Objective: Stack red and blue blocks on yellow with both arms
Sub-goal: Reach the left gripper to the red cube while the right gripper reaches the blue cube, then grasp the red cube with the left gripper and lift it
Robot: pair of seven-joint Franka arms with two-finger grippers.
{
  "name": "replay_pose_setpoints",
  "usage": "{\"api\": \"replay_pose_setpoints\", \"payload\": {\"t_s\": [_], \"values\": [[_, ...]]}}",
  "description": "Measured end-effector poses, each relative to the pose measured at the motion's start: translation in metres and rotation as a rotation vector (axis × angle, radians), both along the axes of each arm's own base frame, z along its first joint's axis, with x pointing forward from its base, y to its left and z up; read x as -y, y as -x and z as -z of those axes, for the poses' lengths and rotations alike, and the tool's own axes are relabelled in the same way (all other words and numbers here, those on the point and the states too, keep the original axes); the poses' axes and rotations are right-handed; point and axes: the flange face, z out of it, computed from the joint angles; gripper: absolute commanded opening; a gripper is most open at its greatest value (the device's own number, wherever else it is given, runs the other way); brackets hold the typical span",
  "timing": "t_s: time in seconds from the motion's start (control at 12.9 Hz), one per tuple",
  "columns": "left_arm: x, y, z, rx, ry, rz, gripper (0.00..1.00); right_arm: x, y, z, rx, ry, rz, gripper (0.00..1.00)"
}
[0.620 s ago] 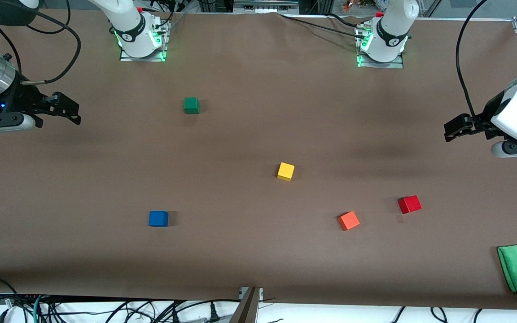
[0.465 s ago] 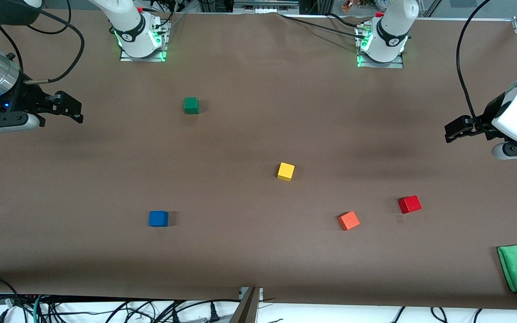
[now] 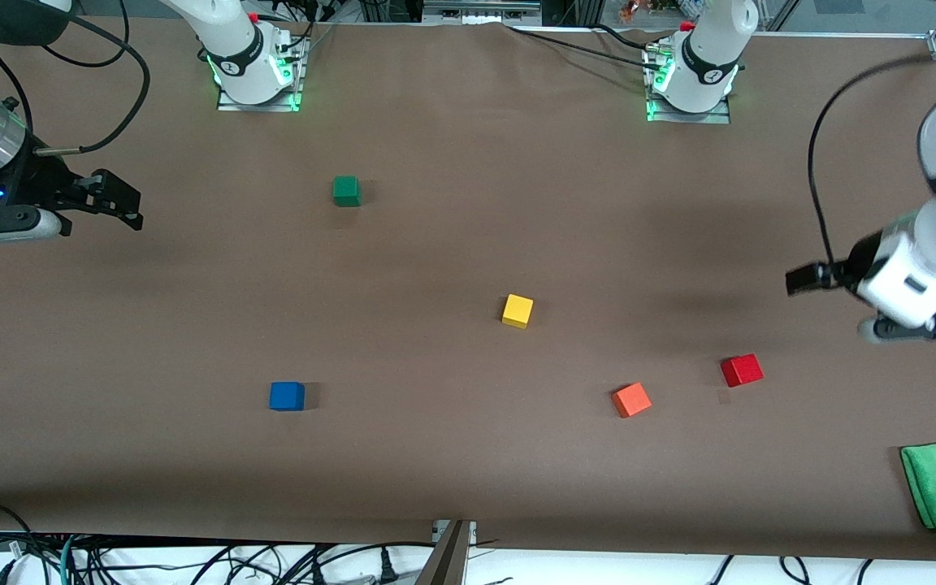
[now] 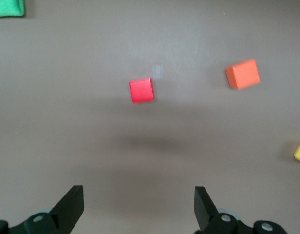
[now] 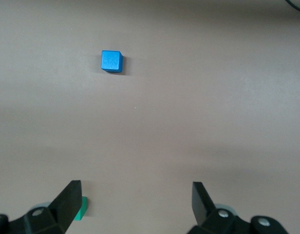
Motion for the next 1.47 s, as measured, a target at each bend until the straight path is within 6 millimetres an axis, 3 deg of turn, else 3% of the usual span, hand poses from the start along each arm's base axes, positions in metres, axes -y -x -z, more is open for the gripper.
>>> {"api": "replay_pose_setpoints", "payload": {"t_s": [0.31,0.54,0.78,0.93,1.09,1.16,1.4,1.47], "values": [[-0.016,-0.031,0.124,-0.034,0.024,-0.025,1.00,-0.002,-0.005,0.007,-0.008,0.003,-0.002,1.00],[-0.021,-0.031,0.208,0.010,0.038,-0.036,1.00,-0.007,-0.025,0.026,0.039,0.004,-0.005,1.00],[-0.024,-0.017,0.256,0.067,0.046,-0.047,1.00,-0.010,-0.040,0.058,0.011,0.014,-0.004,1.00],[-0.028,-0.015,0.269,0.083,0.048,-0.060,1.00,-0.016,-0.045,0.074,-0.009,0.026,-0.018,1.00],[-0.033,-0.016,0.277,0.098,0.052,-0.078,1.00,-0.035,-0.053,0.107,-0.049,0.078,-0.058,1.00],[-0.036,-0.016,0.280,0.100,0.055,-0.086,0.89,-0.046,-0.056,0.124,-0.064,0.092,-0.077,1.00],[-0.039,-0.016,0.282,0.101,0.067,-0.124,0.21,-0.066,-0.067,0.158,-0.063,0.055,-0.082,1.00],[-0.037,-0.016,0.281,0.101,0.068,-0.131,0.07,-0.069,-0.072,0.170,-0.056,0.025,-0.070,1.00]]}}
